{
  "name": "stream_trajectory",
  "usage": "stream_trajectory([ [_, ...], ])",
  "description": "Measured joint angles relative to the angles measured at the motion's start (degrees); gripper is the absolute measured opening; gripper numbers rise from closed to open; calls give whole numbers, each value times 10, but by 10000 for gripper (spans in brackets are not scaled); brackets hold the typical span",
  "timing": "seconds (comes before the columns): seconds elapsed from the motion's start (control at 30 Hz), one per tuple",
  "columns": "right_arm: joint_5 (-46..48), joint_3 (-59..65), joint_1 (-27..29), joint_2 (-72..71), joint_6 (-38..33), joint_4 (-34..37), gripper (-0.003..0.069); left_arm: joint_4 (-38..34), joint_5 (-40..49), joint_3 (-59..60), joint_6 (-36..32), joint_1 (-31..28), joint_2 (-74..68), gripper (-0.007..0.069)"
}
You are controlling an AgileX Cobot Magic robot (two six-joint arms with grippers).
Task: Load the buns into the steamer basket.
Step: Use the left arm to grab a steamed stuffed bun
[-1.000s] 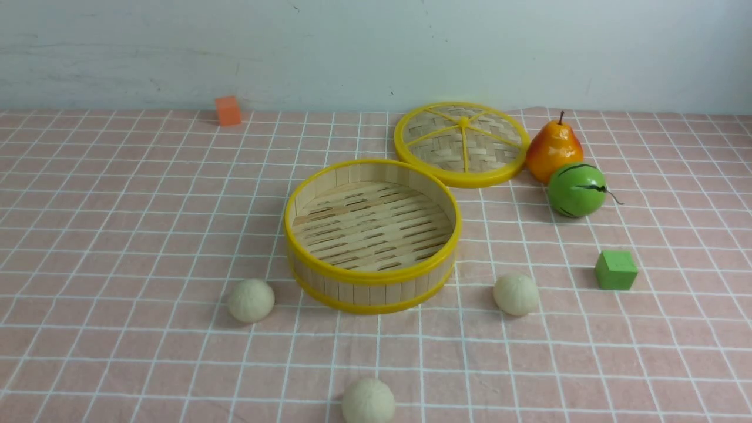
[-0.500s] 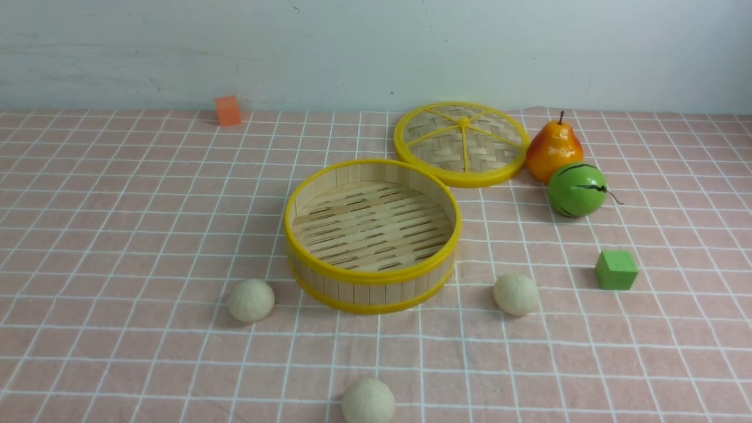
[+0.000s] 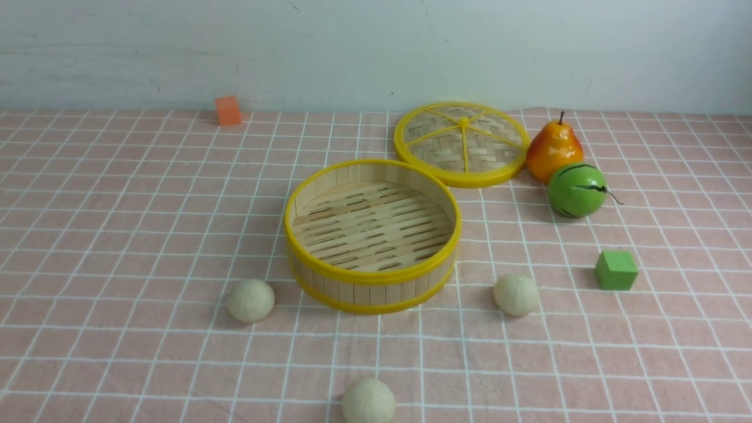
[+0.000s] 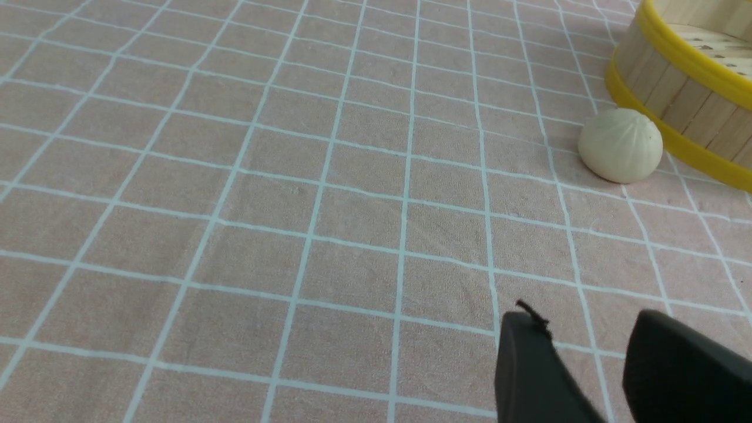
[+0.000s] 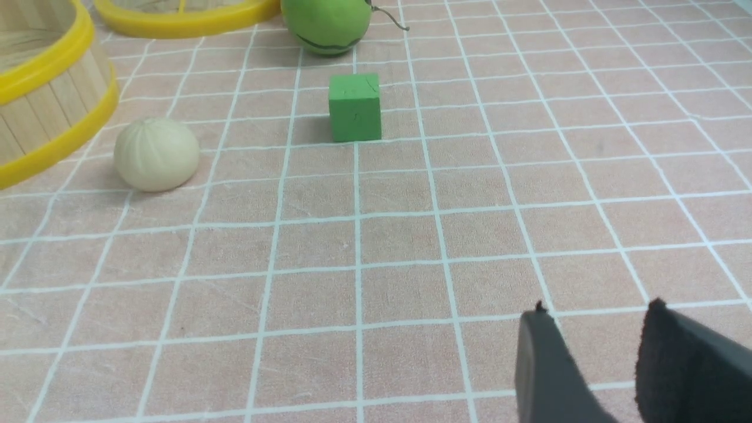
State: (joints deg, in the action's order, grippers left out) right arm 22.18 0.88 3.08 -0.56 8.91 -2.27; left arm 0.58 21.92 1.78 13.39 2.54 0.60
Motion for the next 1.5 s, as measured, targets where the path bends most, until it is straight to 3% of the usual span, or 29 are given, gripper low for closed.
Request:
stream_trajectory([
  [0.33,0,0,0,0,16,23,239,4,-3,0,3,0,0,238],
  [0.4,0,0,0,0,63,94,239,-55,-31,0,57,0,0,238],
  [0.43,0,0,0,0,69,94,239,-63,-34,0,64,0,0,238],
  [0.57,11,3,0,0,239,339,239,-344,-118,0,278,0,0,238],
  [0.7,15,5,0,0,278,415,239,-440,-134,0,321,0,0,238],
  [1.03,12,2,0,0,144,385,239,-460,-56,-20,207,0,0,238],
  [1.13,6,-37,0,0,55,390,234,-440,-22,-91,92,0,0,224],
  [1.27,-18,-131,0,57,-70,386,146,-355,60,-203,27,0,-65,105],
  [1.37,-4,-241,0,169,-164,370,17,-262,157,-304,10,0,-180,-14],
  [1.5,74,-352,0,300,-246,353,-20,-170,269,-407,-28,0,-308,-14],
])
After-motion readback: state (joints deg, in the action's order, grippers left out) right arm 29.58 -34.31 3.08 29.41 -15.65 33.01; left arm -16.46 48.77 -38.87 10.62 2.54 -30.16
